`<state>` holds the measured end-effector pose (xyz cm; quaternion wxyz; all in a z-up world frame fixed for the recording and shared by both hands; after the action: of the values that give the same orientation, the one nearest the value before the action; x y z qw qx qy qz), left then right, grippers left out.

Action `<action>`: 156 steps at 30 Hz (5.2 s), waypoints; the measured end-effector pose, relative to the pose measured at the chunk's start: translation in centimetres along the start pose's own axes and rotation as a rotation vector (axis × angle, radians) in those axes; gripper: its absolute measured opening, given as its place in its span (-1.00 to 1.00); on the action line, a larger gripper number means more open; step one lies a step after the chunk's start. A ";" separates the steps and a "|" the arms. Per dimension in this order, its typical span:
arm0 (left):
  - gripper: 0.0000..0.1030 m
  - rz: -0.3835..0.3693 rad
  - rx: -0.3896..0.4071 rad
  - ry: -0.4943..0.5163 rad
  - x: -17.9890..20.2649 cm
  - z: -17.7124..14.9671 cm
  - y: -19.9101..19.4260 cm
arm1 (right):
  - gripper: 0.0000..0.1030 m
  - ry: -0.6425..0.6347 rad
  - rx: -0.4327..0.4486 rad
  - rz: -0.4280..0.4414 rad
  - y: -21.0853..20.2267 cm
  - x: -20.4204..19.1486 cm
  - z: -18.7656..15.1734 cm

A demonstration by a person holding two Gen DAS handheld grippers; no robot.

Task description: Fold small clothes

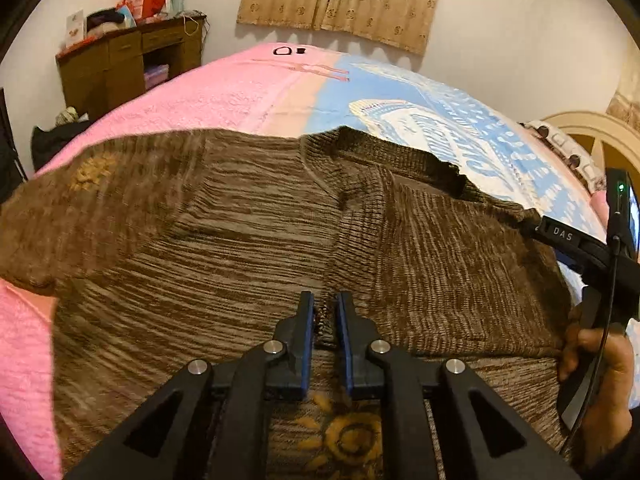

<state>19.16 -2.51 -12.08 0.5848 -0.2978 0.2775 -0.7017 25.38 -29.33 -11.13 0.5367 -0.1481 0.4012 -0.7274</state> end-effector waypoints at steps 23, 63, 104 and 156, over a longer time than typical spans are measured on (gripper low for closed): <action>-0.69 -0.211 0.049 -0.204 -1.7 -1.3 0.8 | -0.22 -0.370 -0.184 0.440 1.9 -20.9 -5.9; 0.68 0.251 0.148 -0.668 -31.6 -1.1 -6.1 | 0.15 -0.357 -0.128 0.391 1.3 -19.5 -6.1; -0.87 0.002 0.317 0.162 0.3 6.2 -5.5 | 0.21 -0.025 -0.053 0.518 -3.5 -13.1 -2.3; 0.39 0.474 0.018 -0.306 -16.0 -4.7 -8.5 | -0.72 -0.254 -0.085 0.461 -5.1 -13.1 -5.5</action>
<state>12.32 14.82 -10.41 0.7703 -0.3220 0.2416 -0.4946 23.47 -14.75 -8.03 0.7275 -0.1651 0.3841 -0.5441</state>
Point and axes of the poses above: each gripper's, at about its wrist camera, not at the fingertips, and y roughly the way its jaws point, x to its right, z to its top, the point moved 7 cm from there along y, roughly the way its jaws point, and after that the axes turned 6 degrees about y, right-handed, at the moved point
